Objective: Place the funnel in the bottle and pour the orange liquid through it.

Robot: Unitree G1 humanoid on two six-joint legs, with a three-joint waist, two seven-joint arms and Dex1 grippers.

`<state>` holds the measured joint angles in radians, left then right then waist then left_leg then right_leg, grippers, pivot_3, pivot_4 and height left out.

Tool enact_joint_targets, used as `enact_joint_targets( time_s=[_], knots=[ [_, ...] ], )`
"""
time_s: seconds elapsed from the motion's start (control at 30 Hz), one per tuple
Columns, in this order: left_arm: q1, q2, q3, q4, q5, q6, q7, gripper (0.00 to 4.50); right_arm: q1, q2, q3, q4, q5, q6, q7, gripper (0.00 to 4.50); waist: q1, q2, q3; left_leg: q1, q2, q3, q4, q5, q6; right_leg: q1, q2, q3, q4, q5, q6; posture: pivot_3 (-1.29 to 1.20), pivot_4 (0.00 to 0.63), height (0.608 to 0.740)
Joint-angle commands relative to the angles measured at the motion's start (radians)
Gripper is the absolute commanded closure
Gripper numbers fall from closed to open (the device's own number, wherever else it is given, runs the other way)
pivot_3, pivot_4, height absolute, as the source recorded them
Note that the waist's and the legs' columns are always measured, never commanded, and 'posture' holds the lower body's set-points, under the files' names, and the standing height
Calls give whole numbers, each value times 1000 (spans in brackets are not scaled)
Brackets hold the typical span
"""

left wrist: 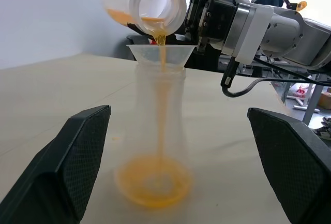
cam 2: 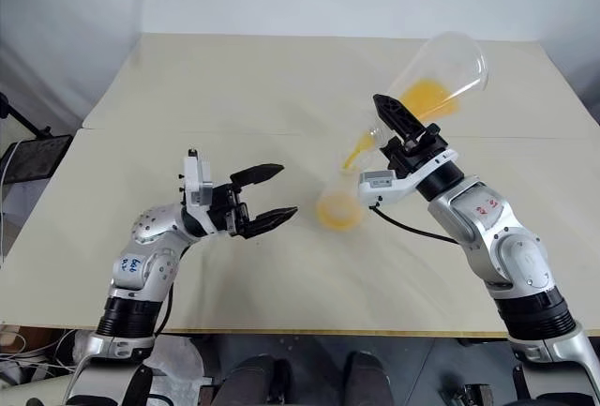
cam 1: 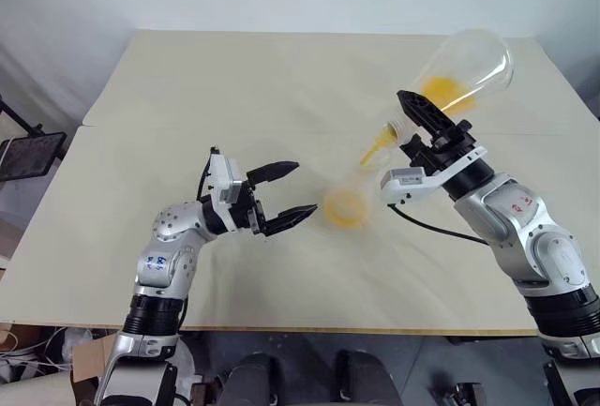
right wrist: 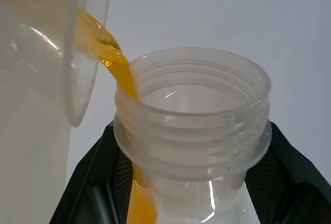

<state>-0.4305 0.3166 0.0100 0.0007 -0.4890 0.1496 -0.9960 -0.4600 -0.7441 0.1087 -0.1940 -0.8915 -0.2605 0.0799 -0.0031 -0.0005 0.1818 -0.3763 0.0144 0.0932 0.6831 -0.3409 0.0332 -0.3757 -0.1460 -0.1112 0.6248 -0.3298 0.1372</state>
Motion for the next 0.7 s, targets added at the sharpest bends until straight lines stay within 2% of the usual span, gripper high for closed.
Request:
enact_joint_targets(
  time_s=[0.03,0.7],
  knots=[
    [-7,-5,-5,-37,-9,-12,4,0,-3,-24,-50,-26,-5,-5,-29,2048,0,0,0,0,0,0,0,0,0,0,0,0,0,0,0,0,150,740],
    [-9,-18,-4,-28,-5,-24,5,0,-7,-31,-45,-16,-17,-16,-41,2048,0,0,0,0,0,0,0,0,0,0,0,0,0,0,0,0,150,740]
  ],
)
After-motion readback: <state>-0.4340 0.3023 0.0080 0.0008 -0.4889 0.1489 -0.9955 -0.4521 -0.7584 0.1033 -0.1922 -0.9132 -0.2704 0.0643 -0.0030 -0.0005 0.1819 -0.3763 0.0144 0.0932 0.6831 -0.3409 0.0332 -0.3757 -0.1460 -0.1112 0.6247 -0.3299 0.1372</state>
